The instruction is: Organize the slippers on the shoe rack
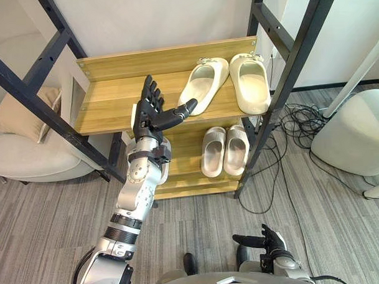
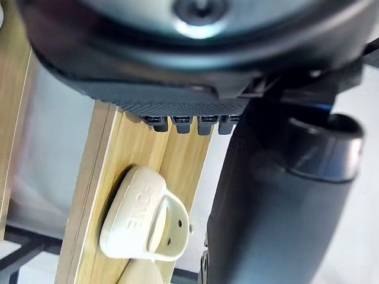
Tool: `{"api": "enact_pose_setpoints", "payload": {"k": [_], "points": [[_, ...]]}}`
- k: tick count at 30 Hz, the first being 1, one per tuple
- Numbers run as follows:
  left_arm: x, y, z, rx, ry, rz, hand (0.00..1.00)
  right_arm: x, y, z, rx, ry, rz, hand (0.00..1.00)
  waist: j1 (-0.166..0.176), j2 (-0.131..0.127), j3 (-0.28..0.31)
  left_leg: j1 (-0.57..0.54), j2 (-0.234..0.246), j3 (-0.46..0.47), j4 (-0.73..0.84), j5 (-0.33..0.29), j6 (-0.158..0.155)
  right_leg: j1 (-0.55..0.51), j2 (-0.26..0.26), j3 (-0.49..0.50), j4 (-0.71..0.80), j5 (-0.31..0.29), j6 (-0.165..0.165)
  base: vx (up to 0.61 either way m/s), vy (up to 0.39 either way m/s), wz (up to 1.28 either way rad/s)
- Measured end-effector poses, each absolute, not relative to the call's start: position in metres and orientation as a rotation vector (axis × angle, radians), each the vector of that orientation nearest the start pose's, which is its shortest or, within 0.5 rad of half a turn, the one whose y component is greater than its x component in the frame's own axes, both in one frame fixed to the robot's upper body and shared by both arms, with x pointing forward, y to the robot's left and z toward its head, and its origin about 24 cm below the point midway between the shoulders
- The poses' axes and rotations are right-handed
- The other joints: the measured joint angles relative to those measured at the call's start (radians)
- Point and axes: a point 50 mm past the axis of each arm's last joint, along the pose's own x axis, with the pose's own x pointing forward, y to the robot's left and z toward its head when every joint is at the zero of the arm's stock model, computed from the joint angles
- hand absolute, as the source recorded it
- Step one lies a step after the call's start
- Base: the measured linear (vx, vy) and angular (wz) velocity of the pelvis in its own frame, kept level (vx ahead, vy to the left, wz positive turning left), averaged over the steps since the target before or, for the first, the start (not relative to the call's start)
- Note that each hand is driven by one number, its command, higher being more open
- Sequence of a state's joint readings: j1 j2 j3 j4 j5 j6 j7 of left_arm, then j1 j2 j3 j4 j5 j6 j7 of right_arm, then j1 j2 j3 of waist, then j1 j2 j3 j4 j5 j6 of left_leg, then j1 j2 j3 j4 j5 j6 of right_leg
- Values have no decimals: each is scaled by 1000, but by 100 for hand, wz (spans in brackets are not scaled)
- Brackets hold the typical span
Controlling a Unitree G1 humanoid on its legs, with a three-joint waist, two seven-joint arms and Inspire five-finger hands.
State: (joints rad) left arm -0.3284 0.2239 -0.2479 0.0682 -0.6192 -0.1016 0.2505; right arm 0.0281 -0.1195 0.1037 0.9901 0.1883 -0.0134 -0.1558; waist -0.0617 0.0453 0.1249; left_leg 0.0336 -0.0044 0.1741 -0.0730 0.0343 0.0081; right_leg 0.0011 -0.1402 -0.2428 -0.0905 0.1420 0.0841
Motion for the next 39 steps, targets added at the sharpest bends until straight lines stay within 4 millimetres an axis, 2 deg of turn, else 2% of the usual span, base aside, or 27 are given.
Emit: {"api": "enact_pose_setpoints", "payload": {"k": [13,19,33,37,39], "points": [[299,87,106,-422,-137,-227,100,126,-190,-151,-68,1017,-206,100,-6,0,-5,4,0,2,-4,2,1,1,0,1,0,0,0,-3,0,0],[305,73,108,-401,-125,-261,100,125,-189,-151,-67,1017,-208,100,-20,-1,-7,8,0,8,-6,1,0,1,0,7,0,1,1,-10,1,-1],[310,77,105,-346,-125,-231,100,126,-189,-151,-66,1014,-208,100,-19,-2,-8,21,1,16,-7,-1,-3,11,1,16,0,1,2,-11,1,-1],[309,84,106,-284,-149,-223,100,127,-189,-151,-65,1013,-206,100,-19,-2,-8,21,2,15,-7,-1,-3,11,2,15,0,1,2,0,0,0],[302,91,112,-295,-192,-212,100,127,-188,-151,-64,1012,-204,100,-18,-2,-8,20,3,11,-7,0,-2,14,3,11,0,1,2,0,0,3]]}}
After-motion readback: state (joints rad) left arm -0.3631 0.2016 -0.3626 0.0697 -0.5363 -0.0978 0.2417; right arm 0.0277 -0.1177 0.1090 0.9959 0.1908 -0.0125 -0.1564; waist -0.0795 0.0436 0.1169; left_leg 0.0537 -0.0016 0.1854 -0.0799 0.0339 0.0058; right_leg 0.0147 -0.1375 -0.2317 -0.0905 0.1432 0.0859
